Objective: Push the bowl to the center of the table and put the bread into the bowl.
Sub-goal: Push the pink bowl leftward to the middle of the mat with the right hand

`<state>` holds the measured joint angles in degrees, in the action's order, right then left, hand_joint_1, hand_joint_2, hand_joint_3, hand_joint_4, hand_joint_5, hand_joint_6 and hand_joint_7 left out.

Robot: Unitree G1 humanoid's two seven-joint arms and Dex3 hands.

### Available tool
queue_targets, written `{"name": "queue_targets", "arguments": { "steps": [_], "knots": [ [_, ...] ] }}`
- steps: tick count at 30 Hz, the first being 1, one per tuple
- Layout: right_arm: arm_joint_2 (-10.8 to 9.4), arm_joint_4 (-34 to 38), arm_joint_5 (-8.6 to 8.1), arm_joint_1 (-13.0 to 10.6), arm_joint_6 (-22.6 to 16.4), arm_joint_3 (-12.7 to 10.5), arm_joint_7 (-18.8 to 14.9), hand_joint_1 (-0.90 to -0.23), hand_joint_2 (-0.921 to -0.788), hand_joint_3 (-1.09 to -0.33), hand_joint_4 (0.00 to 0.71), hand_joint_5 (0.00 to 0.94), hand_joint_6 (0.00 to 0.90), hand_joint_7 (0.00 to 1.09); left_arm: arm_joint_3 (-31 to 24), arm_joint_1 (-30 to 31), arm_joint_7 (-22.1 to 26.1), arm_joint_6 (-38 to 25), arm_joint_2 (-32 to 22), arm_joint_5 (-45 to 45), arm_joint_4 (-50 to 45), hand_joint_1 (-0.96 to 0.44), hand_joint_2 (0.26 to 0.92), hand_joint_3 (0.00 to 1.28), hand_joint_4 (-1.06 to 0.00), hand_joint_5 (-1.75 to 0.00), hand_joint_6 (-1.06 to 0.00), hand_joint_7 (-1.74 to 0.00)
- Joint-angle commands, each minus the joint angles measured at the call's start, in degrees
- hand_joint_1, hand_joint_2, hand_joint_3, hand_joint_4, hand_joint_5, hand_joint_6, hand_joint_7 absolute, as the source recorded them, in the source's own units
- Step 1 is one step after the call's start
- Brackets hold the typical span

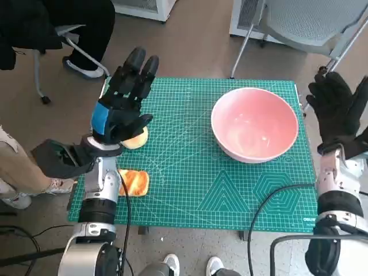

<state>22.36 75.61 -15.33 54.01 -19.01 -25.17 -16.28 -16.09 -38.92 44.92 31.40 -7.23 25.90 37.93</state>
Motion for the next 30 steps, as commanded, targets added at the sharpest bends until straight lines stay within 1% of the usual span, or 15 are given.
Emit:
{"name": "queue_targets", "arguments": {
  "steps": [1,9,16,24,30],
  "knots": [
    [-0.5,1.0,0.58,-2.3,1.9,-0.6,1.2,-0.650,-0.921,-0.836,0.137,0.003,0.171,0.16,-0.1,0.9,0.2,-0.1,-0.9,0.5,-1.4,-0.54,0.921,0.24,-0.02,0.00,-0.18,-0.02],
    [-0.6,1.1,0.65,-2.9,3.1,-1.2,1.9,-0.648,-0.921,-0.833,0.142,0.005,0.179,0.15,0.0,1.6,0.0,-0.4,-1.8,0.2,-2.5,-0.54,0.921,0.24,-0.01,0.00,-0.17,-0.01],
    [-0.8,1.2,0.44,-3.4,3.6,-1.7,2.4,-0.651,-0.921,-0.833,0.125,0.000,0.182,0.14,0.0,2.1,-0.6,-0.7,-2.2,0.1,-3.2,-0.53,0.921,0.24,-0.01,0.00,-0.17,-0.02],
    [-2.1,1.2,0.43,-3.9,3.6,-2.1,3.0,-0.654,-0.921,-0.829,0.120,0.000,0.198,0.13,0.1,2.3,-1.5,-1.6,-2.3,0.0,-3.8,-0.53,0.921,0.24,-0.03,-0.01,-0.17,-0.02],
    [-3.0,1.2,0.44,-3.9,3.6,-2.2,3.0,-0.647,-0.921,-0.818,0.121,0.001,0.222,0.13,0.3,2.3,-1.5,-1.8,-2.2,0.0,-4.2,-0.53,0.921,0.24,-0.03,-0.01,-0.17,-0.02]
  ]
}}
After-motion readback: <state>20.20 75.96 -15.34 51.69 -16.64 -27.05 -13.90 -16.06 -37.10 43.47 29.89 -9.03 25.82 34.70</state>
